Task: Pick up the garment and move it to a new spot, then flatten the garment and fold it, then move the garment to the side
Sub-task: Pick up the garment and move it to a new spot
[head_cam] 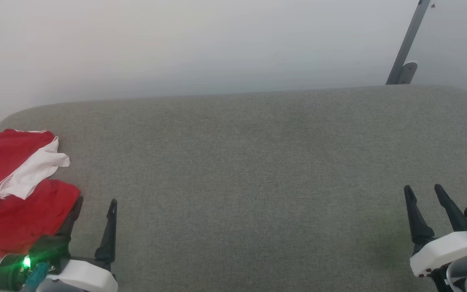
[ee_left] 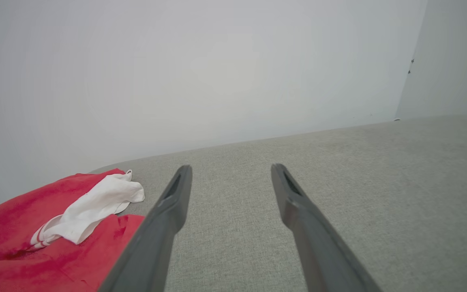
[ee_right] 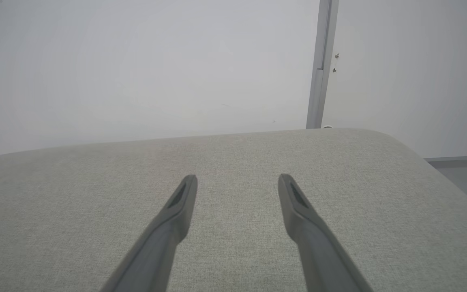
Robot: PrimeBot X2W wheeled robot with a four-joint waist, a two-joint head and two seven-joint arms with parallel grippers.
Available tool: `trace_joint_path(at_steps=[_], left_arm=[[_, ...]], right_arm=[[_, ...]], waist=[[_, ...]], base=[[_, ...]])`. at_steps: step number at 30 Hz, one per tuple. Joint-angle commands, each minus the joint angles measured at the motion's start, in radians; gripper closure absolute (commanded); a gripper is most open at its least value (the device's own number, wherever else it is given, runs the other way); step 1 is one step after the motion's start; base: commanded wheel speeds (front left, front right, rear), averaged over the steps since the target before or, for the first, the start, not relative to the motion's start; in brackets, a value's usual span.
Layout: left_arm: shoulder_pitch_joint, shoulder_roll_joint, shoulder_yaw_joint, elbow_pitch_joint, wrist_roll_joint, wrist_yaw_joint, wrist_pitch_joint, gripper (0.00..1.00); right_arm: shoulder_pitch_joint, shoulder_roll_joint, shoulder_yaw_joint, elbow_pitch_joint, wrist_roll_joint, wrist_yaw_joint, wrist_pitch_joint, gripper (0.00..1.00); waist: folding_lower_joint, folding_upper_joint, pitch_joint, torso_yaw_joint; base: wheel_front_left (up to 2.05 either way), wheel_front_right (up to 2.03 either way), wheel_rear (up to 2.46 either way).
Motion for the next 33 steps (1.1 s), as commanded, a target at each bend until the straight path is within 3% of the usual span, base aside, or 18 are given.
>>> trace_joint_path(at_steps=[1,15,23,33], left_arm=[[0.006,0.002,0.000,-0.004,-0.012,-0.003,-0.005,0.00],[-0.019,0.000,-0.012,0.005,-0.057,-0.002,-0.005,0.00],[-0.041,0.022,-0.004,0.030,-0.086,-0.002,-0.005,0.00],[-0.033,0.008,0.043,0.039,-0.077,-0.002,-0.005,0.00]], right_arm=[[0.002,0.004,-0.001,-0.006,-0.005,0.000,0.000,0.00],[-0.002,0.006,0.020,-0.019,0.002,0.000,-0.001,0.00],[-0.018,-0.001,0.058,-0.009,0.010,0.000,0.003,0.00],[-0.042,0.002,0.125,0.015,0.023,0.000,-0.003,0.00]], waist=[[0.0000,-0.0001,0.000,0.000],[0.0000,-0.0001,-0.002,0.029],[0.0000,-0.0001,-0.013,0.105],[0.0000,-0.0001,-0.028,0.227]], base=[[0.00,0.00,0.00],[0.00,0.00,0.00],[0.00,0.00,0.00],[0.00,0.00,0.00]])
